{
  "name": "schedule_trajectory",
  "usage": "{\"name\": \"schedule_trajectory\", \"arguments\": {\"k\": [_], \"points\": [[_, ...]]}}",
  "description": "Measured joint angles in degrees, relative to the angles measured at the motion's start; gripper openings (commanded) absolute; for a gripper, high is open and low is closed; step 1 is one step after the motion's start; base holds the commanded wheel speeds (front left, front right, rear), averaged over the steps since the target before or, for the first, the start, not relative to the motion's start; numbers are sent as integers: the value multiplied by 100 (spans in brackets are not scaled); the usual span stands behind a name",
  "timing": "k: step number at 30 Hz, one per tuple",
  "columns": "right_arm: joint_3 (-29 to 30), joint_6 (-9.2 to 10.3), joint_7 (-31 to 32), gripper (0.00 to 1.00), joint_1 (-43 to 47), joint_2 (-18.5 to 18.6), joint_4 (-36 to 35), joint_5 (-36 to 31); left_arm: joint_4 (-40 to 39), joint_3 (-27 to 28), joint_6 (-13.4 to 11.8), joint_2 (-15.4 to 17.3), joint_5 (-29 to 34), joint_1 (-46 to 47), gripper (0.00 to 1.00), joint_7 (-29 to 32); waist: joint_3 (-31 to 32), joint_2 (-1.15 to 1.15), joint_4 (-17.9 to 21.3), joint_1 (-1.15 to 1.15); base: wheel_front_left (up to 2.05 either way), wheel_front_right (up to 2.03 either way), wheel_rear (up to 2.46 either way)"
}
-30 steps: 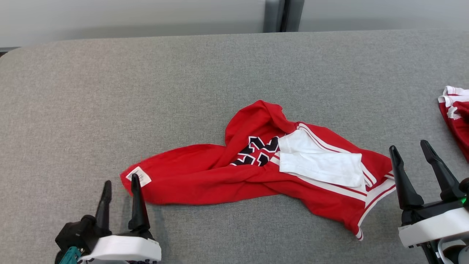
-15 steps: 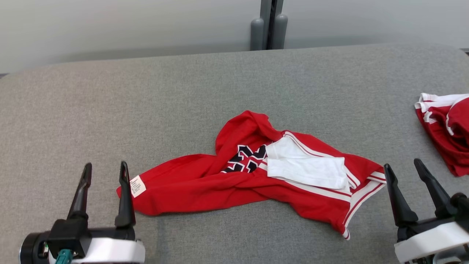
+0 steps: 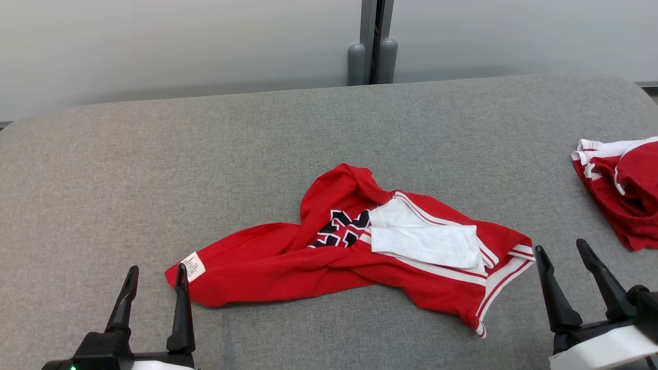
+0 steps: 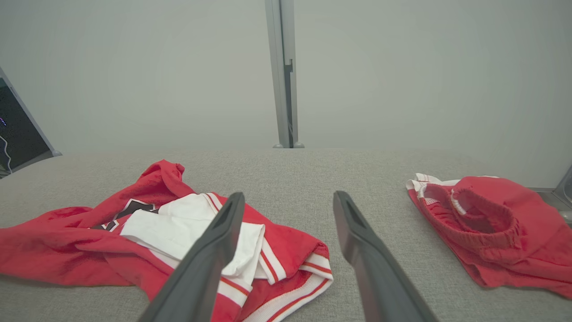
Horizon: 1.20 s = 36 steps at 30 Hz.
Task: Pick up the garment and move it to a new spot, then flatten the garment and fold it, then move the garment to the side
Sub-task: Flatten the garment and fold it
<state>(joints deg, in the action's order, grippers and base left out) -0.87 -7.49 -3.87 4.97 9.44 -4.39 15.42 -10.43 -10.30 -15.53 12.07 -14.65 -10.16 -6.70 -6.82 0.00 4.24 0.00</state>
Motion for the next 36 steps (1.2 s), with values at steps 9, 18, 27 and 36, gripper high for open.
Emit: {"name": "schedule_trajectory", "arguments": {"k": [9, 18, 27, 36], "points": [[19, 0, 16, 100, -2, -10, -49, -27, -7, -22, -16, 15, -58, 12, 100, 120, -55, 0, -32, 0, 0, 0, 0], [34, 0, 11, 100, -138, 31, -112, -9, 716, 14, 331, 125, -628, 821, 100, 995, -419, 0, -108, 0, 0, 0, 0], [-71, 0, -70, 100, -340, 96, -37, 75, 1893, 186, 671, 79, -1345, 1317, 100, 1517, -707, 0, -10, 0, 0, 0, 0], [-75, 0, -131, 100, -432, 131, 27, 136, 2351, 216, 843, 108, -1573, 1561, 0, 1671, -838, 0, 89, 0, 0, 0, 0]]}}
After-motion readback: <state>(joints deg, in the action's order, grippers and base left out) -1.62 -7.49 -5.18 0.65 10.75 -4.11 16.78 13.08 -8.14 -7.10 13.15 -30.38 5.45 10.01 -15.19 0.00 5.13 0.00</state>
